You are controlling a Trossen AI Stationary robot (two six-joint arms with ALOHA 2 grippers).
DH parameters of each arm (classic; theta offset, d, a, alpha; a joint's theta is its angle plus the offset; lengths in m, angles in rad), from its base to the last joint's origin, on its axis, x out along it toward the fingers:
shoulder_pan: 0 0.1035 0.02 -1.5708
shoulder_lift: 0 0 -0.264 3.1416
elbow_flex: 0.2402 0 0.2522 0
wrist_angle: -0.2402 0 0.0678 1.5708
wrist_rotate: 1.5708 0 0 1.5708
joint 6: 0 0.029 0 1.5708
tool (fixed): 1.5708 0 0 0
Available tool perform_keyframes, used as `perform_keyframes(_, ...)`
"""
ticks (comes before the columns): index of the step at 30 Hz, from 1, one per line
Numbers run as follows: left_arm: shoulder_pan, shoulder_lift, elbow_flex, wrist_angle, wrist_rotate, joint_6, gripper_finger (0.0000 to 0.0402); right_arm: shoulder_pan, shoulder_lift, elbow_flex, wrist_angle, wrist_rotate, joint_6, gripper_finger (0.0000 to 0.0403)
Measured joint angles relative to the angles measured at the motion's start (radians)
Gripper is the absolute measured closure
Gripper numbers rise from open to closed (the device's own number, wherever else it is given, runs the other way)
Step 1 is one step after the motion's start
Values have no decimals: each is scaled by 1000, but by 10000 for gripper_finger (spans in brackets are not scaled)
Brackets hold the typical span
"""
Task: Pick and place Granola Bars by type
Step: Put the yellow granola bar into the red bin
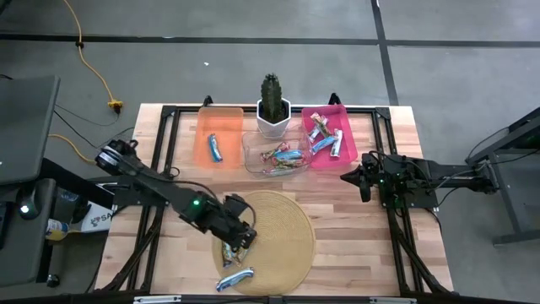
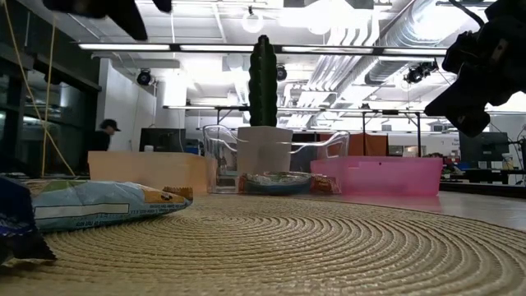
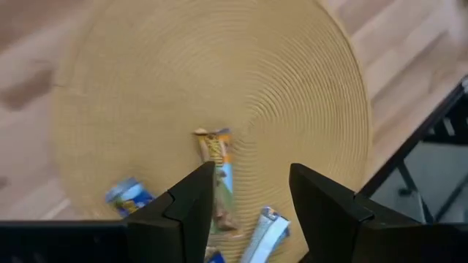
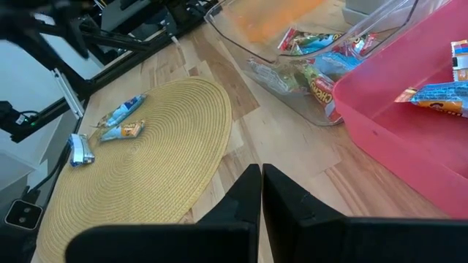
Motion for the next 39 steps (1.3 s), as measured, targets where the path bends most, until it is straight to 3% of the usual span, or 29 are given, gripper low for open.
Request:
perform_keyframes(5, 24, 97, -3, 59, 128, 39, 227, 0, 0, 0, -1, -1, 0, 402)
perform_keyframes(12, 28, 204, -3, 166, 191, 35, 227, 0, 0, 0, -2, -33, 0, 402)
perform_keyframes(21, 28, 279, -2, 180, 271, 61, 227, 0, 9, 0, -18, -79, 0, 402)
perform_keyframes(35, 28, 300, -2, 121, 300, 58, 226, 0, 13, -1, -22, -107, 0, 402)
perform_keyframes(39, 28, 313, -3, 128, 304, 62, 205, 0, 13, -1, -22, -110, 0, 402)
